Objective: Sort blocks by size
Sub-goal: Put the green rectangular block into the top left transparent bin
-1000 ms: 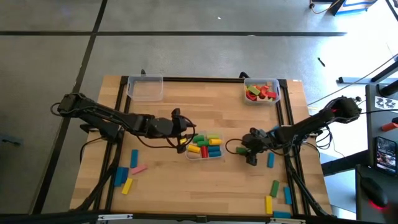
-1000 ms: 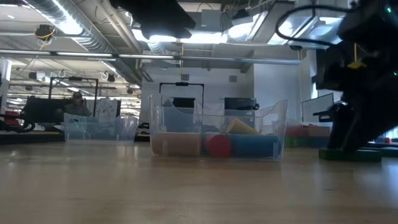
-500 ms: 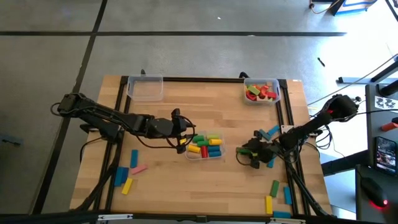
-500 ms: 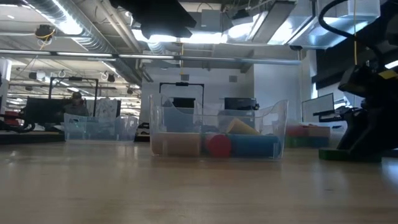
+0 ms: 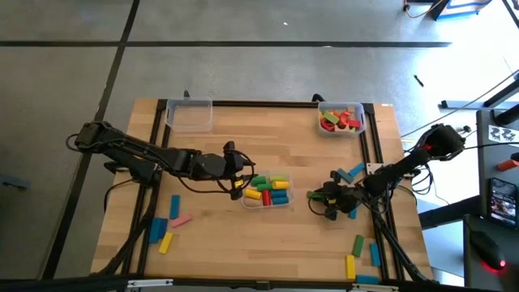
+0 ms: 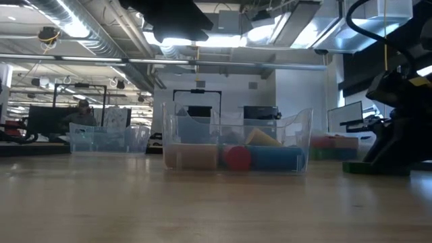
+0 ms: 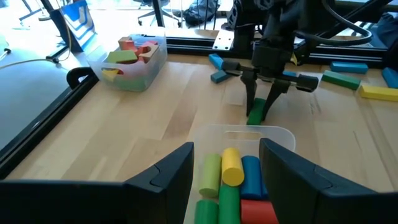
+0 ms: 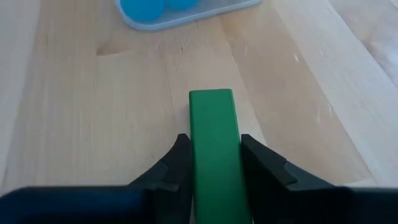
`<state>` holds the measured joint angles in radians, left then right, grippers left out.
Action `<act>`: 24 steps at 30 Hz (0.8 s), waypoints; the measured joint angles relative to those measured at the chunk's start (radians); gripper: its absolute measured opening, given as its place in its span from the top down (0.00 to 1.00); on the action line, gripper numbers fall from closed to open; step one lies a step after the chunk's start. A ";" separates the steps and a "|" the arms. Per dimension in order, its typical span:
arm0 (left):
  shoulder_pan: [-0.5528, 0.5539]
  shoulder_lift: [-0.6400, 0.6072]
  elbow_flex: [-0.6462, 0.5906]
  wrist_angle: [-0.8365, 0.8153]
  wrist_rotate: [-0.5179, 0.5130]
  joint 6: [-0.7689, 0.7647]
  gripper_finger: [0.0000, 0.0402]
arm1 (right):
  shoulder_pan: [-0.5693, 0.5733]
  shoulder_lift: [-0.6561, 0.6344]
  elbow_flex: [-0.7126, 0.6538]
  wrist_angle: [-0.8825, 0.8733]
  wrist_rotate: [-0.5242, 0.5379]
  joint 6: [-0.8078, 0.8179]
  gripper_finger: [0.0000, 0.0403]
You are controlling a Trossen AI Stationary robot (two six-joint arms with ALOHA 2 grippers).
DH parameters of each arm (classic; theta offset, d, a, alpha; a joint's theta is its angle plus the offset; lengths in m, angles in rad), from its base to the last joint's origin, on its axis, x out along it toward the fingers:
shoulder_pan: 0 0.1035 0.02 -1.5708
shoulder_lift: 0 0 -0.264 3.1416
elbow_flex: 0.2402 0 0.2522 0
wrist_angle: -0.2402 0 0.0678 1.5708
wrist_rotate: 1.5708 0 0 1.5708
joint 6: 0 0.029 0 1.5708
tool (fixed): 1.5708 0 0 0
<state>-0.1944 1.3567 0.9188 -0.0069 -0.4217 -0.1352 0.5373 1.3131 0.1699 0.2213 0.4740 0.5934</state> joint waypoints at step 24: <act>-0.035 0.069 0.001 0.096 0.000 0.023 0.56 | -0.001 -0.116 0.341 -0.310 0.005 -0.213 0.72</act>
<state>-0.2298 1.4260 0.9199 0.0891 -0.4221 -0.1121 0.5362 1.1969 0.5107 -0.0884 0.4791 0.3800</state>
